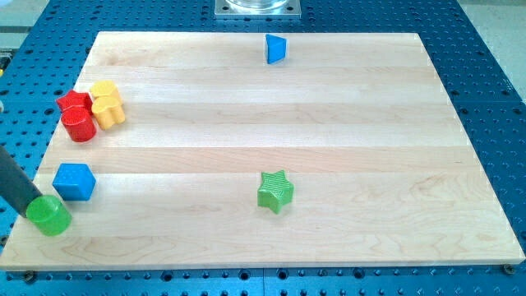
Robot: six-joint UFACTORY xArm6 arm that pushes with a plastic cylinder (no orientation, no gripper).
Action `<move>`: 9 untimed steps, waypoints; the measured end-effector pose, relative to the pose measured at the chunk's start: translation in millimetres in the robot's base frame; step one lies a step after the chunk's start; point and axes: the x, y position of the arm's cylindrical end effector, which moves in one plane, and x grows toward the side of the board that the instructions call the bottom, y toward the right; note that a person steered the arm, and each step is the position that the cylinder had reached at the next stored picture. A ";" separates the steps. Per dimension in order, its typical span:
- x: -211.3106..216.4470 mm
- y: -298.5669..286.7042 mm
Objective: Push the green star into the blue cube
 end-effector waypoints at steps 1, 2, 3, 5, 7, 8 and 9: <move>-16.8 -6.7; -70.5 3.0; -79.2 37.7; -63.9 258.1; -29.5 364.4; -19.8 311.2; -9.7 317.5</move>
